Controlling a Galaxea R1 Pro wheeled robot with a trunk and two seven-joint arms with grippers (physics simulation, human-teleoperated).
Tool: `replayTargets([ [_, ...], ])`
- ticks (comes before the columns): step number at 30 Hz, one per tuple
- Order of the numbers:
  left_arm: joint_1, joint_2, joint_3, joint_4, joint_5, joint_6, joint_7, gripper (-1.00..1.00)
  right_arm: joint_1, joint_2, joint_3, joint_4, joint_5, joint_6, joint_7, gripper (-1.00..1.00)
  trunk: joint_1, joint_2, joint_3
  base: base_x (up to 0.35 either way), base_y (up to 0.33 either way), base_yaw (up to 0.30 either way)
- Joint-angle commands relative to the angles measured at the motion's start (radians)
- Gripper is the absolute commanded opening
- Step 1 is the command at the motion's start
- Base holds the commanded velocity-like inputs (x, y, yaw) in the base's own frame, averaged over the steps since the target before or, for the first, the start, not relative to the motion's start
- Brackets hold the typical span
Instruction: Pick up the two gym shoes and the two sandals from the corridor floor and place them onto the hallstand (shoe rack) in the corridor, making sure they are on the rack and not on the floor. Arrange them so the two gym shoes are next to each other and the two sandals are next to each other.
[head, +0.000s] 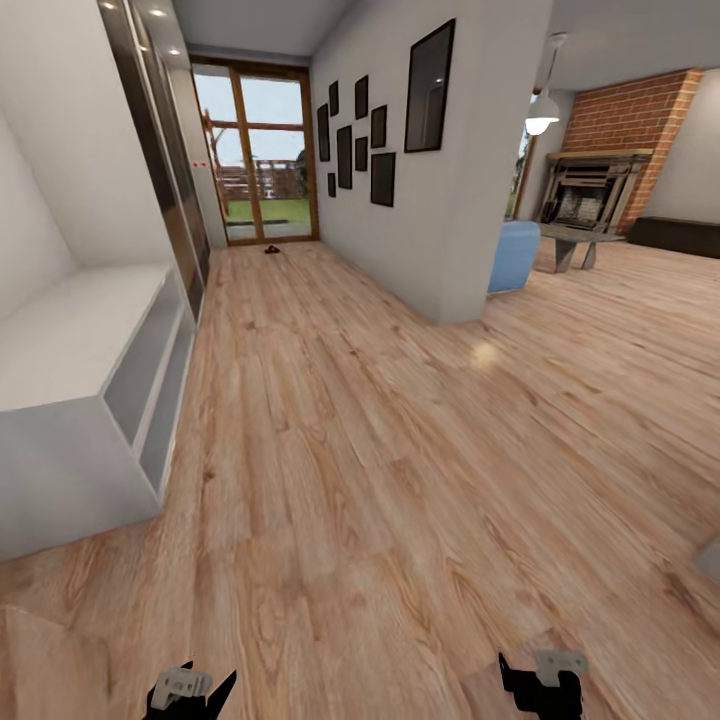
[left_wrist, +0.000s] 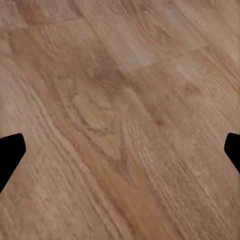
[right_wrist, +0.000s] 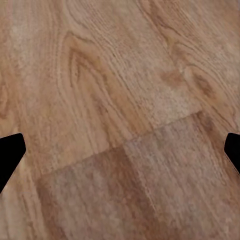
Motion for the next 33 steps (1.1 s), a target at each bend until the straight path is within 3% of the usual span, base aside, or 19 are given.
replayTargets([
  [1,-0.001,0.0,0.004,0.001,0.004,0.0,-0.008,1.0,-0.001,0.0,-0.008,0.001,0.011,-0.003,-0.002,1.0,0.0,0.0,-0.001,0.335,0.0,0.0],
  [16,-0.001,0.0,0.004,0.001,0.005,0.0,-0.007,1.0,-0.001,-0.001,-0.008,0.0,0.011,-0.003,-0.002,1.0,0.0,0.0,-0.001,0.315,0.094,0.0],
  [33,0.0,0.0,0.004,0.001,0.005,0.0,-0.007,1.0,-0.001,-0.001,-0.008,0.0,0.011,-0.003,-0.002,1.0,0.0,0.0,-0.001,0.333,0.01,0.0],
])
